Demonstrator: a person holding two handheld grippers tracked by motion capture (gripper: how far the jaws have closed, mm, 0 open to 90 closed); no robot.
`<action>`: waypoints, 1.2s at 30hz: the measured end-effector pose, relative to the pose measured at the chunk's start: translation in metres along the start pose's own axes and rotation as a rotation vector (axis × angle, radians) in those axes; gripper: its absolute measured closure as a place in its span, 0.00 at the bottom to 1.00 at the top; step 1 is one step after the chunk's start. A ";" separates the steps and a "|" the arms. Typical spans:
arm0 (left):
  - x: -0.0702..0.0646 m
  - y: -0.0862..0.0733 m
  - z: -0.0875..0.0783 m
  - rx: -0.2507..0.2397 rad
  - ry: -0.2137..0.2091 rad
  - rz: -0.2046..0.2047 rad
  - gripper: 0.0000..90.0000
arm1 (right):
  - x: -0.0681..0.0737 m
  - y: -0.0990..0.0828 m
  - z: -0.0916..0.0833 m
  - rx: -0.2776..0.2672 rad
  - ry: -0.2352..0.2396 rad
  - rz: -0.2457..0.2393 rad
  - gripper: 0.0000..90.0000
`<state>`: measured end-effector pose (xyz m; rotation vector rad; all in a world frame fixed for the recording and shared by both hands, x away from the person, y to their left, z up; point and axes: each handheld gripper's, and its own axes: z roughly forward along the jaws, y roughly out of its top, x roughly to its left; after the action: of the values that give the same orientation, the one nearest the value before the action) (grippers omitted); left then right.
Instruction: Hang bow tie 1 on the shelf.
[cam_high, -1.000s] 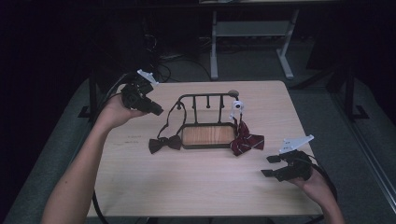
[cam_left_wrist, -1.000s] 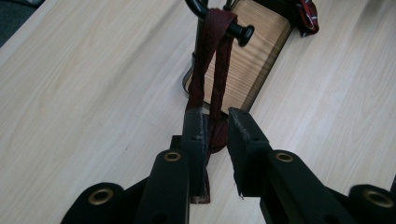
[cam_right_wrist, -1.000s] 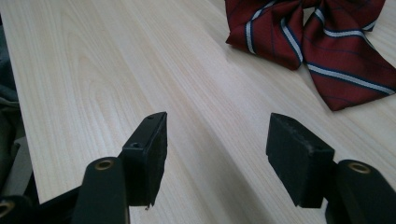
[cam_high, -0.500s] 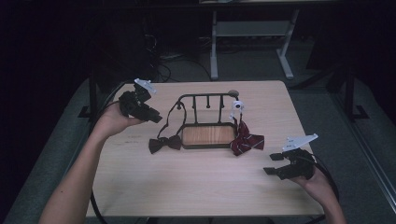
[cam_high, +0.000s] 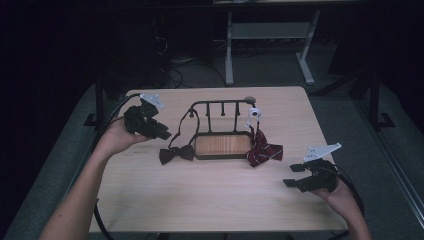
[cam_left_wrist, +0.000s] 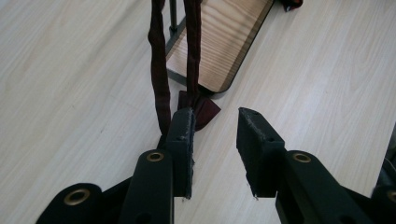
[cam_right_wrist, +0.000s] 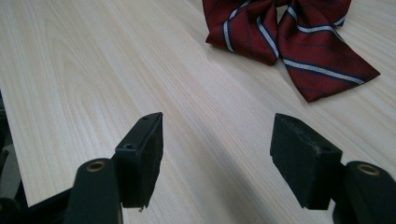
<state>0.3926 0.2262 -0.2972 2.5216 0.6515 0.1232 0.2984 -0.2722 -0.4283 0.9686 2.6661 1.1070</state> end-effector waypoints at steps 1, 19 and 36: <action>-0.001 -0.002 0.000 0.001 -0.001 -0.003 0.73 | 0.000 0.000 0.000 -0.001 0.000 0.000 0.38; -0.012 -0.026 0.007 -0.014 -0.021 0.000 0.63 | -0.001 -0.001 -0.002 0.001 -0.010 0.016 0.37; -0.020 -0.046 0.013 -0.028 -0.029 -0.027 0.55 | -0.001 -0.001 -0.002 0.010 -0.014 0.021 0.36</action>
<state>0.3580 0.2448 -0.3317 2.4827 0.6672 0.0855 0.2976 -0.2746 -0.4273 1.0044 2.6583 1.0881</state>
